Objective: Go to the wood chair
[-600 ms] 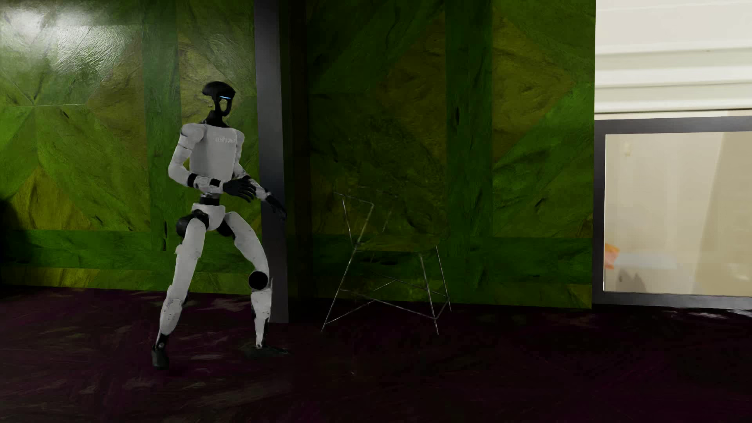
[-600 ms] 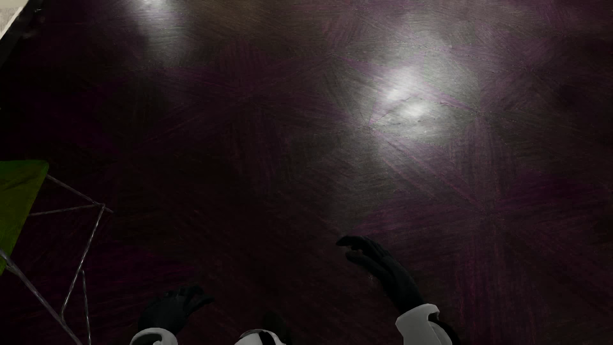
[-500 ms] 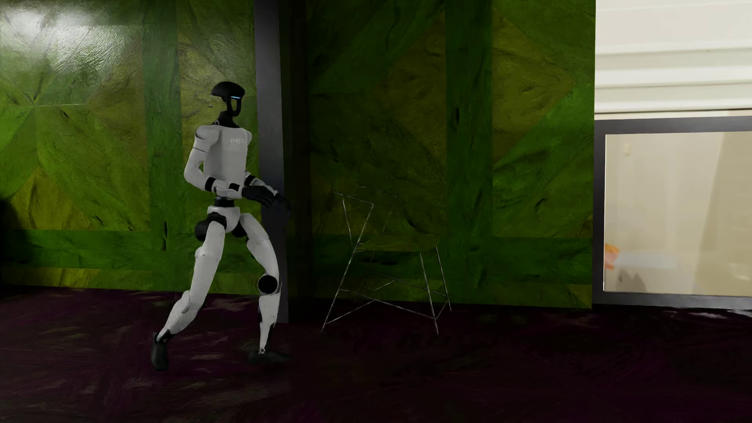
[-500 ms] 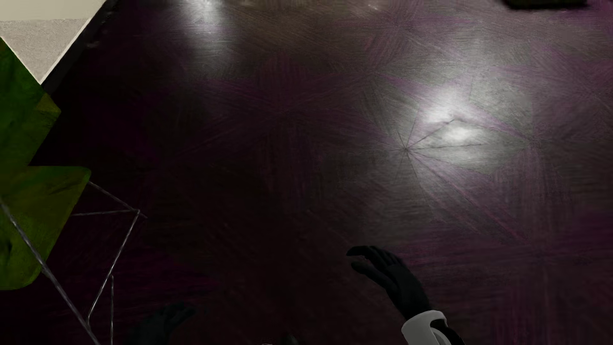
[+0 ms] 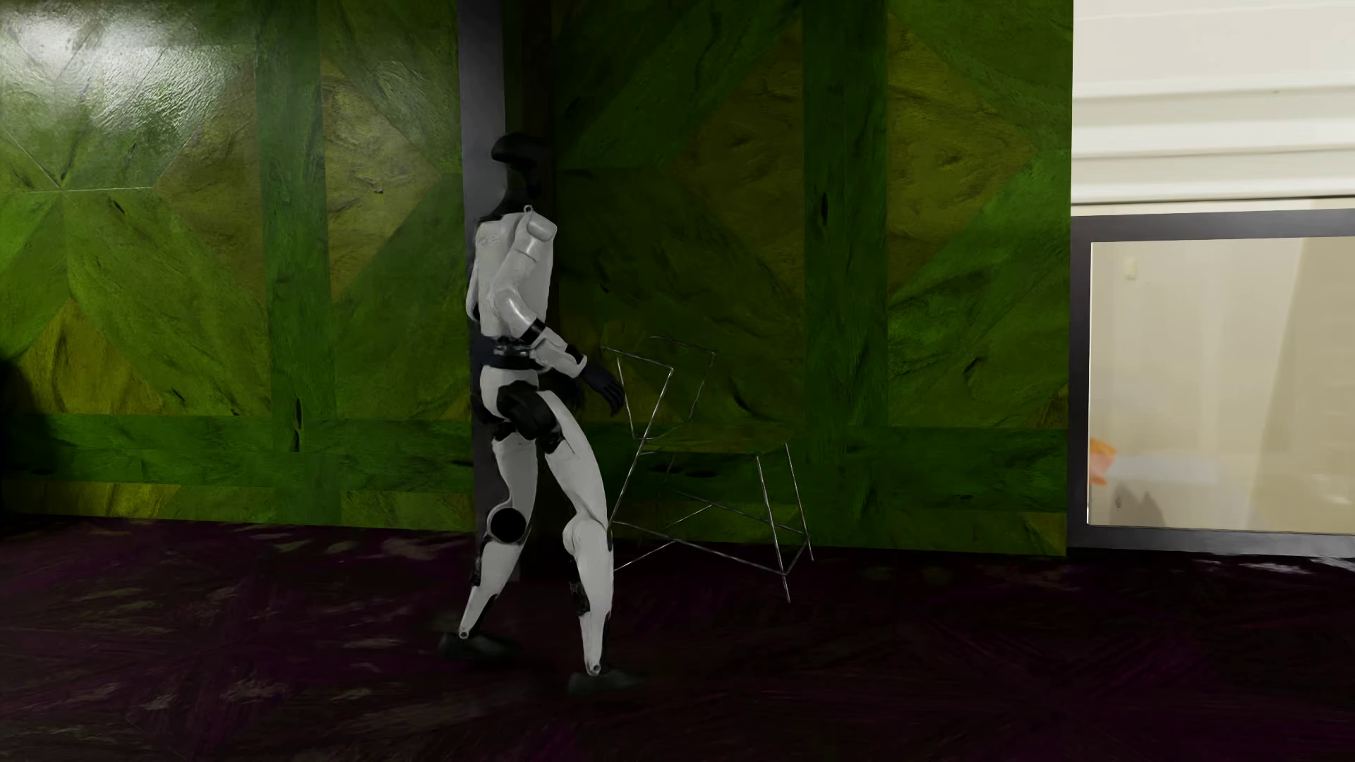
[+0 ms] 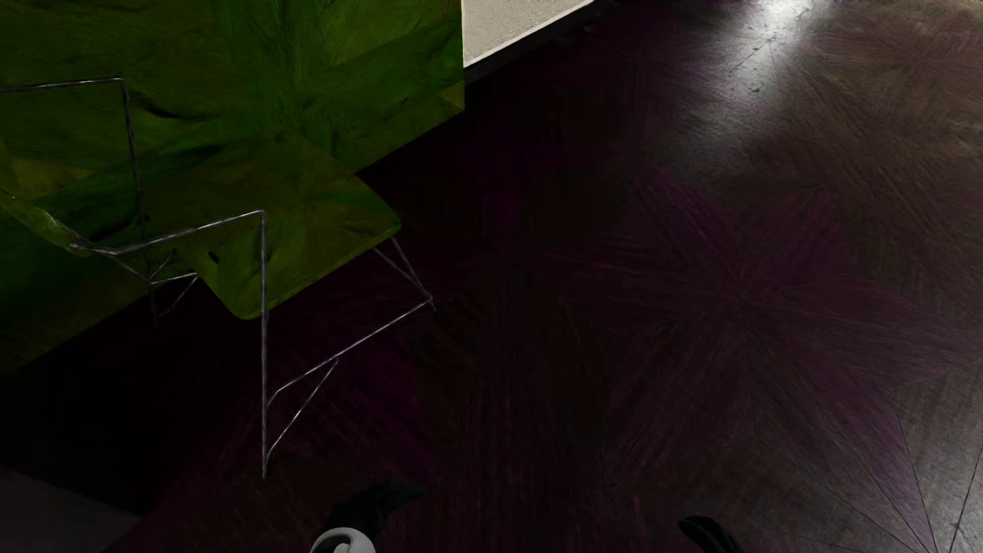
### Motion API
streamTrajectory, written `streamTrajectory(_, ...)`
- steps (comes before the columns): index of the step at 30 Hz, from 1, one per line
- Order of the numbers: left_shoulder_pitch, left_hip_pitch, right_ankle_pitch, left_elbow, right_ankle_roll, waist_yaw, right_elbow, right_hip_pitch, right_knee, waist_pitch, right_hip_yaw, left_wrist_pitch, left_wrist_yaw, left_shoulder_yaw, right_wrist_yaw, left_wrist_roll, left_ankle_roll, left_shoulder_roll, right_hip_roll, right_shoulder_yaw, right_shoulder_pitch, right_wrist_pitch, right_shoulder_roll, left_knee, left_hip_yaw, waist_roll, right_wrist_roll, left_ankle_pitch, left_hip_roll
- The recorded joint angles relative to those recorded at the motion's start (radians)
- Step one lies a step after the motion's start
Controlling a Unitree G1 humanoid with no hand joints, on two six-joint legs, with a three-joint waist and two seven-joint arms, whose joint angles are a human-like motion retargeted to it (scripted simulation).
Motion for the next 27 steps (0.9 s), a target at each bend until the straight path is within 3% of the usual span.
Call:
streamTrajectory(3,0.05,-0.043,-0.129,0.121,-0.054,0.013,0.123,0.077,0.015,0.003,-0.174,0.089,0.039,0.095,0.002,-0.09,-0.053,0.036,0.029,0.047,-0.084,0.053,-0.016,0.108,-0.085,-0.001,0.051,0.039,0.067)
streamTrajectory(5,0.053,-0.149,-0.162,0.236,-0.088,0.015,0.237,0.137,-0.005,0.008,-0.289,0.164,0.099,0.17,0.021,-0.183,-0.122,0.034,0.067,0.083,-0.155,0.11,-0.04,0.28,-0.099,0.019,0.094,0.174,0.102)
streamTrajectory(7,0.046,-0.307,-0.192,0.333,-0.119,0.01,0.337,0.194,-0.027,0.015,-0.4,0.199,0.106,0.162,0.045,-0.24,-0.202,0.049,0.099,0.128,-0.22,0.141,-0.085,0.493,0.007,0.041,0.092,0.297,0.173)
streamTrajectory(10,0.071,-0.424,-0.236,0.399,-0.156,0.028,0.456,0.242,-0.028,0.016,-0.512,0.158,0.035,0.068,0.051,-0.26,-0.013,0.08,0.142,0.118,-0.284,0.199,-0.104,0.566,0.355,0.074,0.104,0.201,0.372)
streamTrajectory(11,0.089,-0.414,-0.248,0.402,-0.165,0.038,0.486,0.255,-0.03,0.012,-0.536,0.143,0.008,0.051,0.041,-0.267,0.013,0.084,0.15,0.092,-0.293,0.22,-0.099,0.498,0.464,0.08,0.108,0.176,0.379)
streamTrajectory(13,0.115,-0.361,-0.269,0.393,-0.169,0.05,0.517,0.288,-0.038,0.002,-0.59,0.131,-0.042,0.025,0.021,-0.26,-0.04,0.087,0.156,0.052,-0.296,0.246,-0.08,0.265,0.613,0.083,0.108,0.162,0.301)
streamTrajectory(14,0.123,-0.304,-0.275,0.383,-0.166,0.05,0.521,0.313,-0.058,-0.005,-0.617,0.129,-0.058,0.02,0.021,-0.253,0.105,0.083,0.159,0.05,-0.291,0.243,-0.078,0.141,0.725,0.084,0.1,0.202,0.279)
streamTrajectory(15,0.13,-0.238,-0.286,0.372,-0.162,0.05,0.521,0.335,-0.071,-0.011,-0.637,0.13,-0.064,0.023,0.03,-0.246,0.138,0.078,0.16,0.057,-0.286,0.232,-0.08,0.048,0.824,0.083,0.088,0.158,0.271)
streamTrajectory(18,0.117,-0.153,-0.312,0.356,-0.141,0.057,0.498,0.344,0.025,-0.016,-0.644,0.134,-0.032,0.034,0.046,-0.224,0.127,0.054,0.124,0.024,-0.26,0.22,-0.068,-0.07,0.781,0.068,0.085,0.135,0.206)
streamTrajectory(20,0.093,-0.128,-0.244,0.339,-0.109,0.047,0.473,0.271,0.235,-0.011,-0.614,0.13,-0.016,0.032,0.031,-0.204,0.114,0.051,0.065,-0.027,-0.241,0.222,-0.025,-0.076,0.772,0.058,0.107,0.13,0.2)
streamTrajectory(21,0.079,-0.121,-0.188,0.318,-0.086,0.038,0.46,0.207,0.376,-0.007,-0.571,0.122,-0.014,0.026,0.037,-0.19,0.108,0.053,0.032,-0.039,-0.232,0.214,-0.017,-0.072,0.764,0.055,0.105,0.121,0.197)
streamTrajectory(22,0.059,-0.113,-0.132,0.297,-0.097,0.027,0.442,0.135,0.521,-0.003,-0.517,0.111,-0.007,0.02,0.043,-0.177,0.101,0.053,0.002,-0.039,-0.228,0.214,-0.012,-0.069,0.753,0.051,0.094,0.112,0.191)
streamTrajectory(24,0.029,-0.095,-0.134,0.248,-0.076,0.008,0.418,0.017,0.704,0.005,-0.401,0.088,0.025,0.025,0.046,-0.171,0.084,0.055,-0.023,-0.053,-0.212,0.217,-0.008,-0.063,0.732,0.041,0.083,0.095,0.183)
streamTrajectory(25,0.011,-0.083,-0.139,0.235,-0.038,0.003,0.415,-0.02,0.723,0.007,-0.363,0.08,0.045,0.034,0.048,-0.177,0.073,0.055,-0.038,-0.069,-0.197,0.22,-0.006,-0.065,0.723,0.037,0.085,0.092,0.185)
streamTrajectory(27,-0.012,-0.059,-0.149,0.2,-0.039,-0.002,0.423,-0.043,0.628,0.005,-0.346,0.071,0.068,0.046,0.06,-0.179,0.047,0.056,-0.098,-0.087,-0.182,0.232,0.003,-0.079,0.7,0.032,0.08,0.094,0.188)
